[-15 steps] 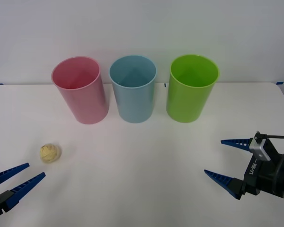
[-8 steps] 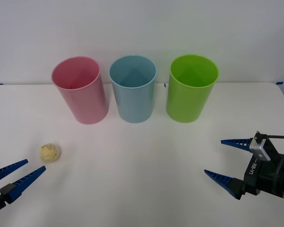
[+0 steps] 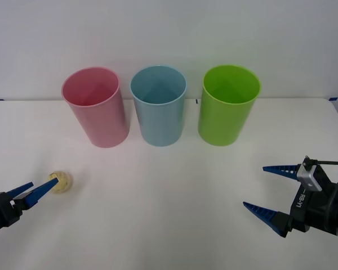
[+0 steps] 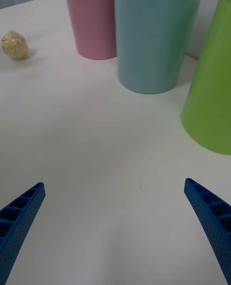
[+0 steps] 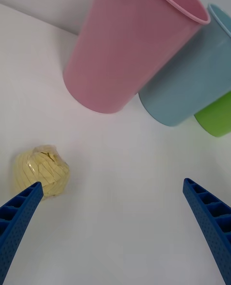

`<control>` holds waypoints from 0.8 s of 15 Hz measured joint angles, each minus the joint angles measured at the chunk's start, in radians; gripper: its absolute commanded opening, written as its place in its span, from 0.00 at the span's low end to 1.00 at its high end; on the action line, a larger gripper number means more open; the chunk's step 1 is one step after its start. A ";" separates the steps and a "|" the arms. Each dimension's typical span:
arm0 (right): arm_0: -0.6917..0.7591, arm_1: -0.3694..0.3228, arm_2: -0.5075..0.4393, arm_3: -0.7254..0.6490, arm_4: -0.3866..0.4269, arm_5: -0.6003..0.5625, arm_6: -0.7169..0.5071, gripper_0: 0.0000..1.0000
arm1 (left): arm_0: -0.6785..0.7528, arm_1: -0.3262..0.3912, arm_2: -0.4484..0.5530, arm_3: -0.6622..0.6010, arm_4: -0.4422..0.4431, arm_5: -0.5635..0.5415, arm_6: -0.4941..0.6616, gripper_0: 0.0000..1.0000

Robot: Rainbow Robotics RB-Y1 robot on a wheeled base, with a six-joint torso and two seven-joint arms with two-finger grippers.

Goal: Put cans in the blue bin and PET bottles in the pink bin and trash in the green bin.

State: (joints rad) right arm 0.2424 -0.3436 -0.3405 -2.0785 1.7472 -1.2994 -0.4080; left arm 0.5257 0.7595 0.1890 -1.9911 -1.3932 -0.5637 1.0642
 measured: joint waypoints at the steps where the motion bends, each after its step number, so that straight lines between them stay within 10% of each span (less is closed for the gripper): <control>1: 0.000 0.000 0.000 0.000 0.000 0.000 0.000 1.00 | -0.011 0.044 -0.029 0.000 -0.021 0.034 0.054 1.00; 6: 0.000 0.000 0.000 0.000 0.000 0.000 0.000 1.00 | -0.100 0.329 -0.212 0.022 -0.116 0.159 0.288 1.00; 12: 0.000 0.000 0.000 0.000 0.000 0.000 0.000 1.00 | -0.191 0.487 -0.336 0.120 -0.059 0.181 0.292 1.00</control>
State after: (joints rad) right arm 0.2423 -0.3436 -0.3405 -2.0785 1.7472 -1.2994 -0.4080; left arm 0.3343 1.2464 -0.1474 -1.8713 -1.4524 -0.3823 1.3563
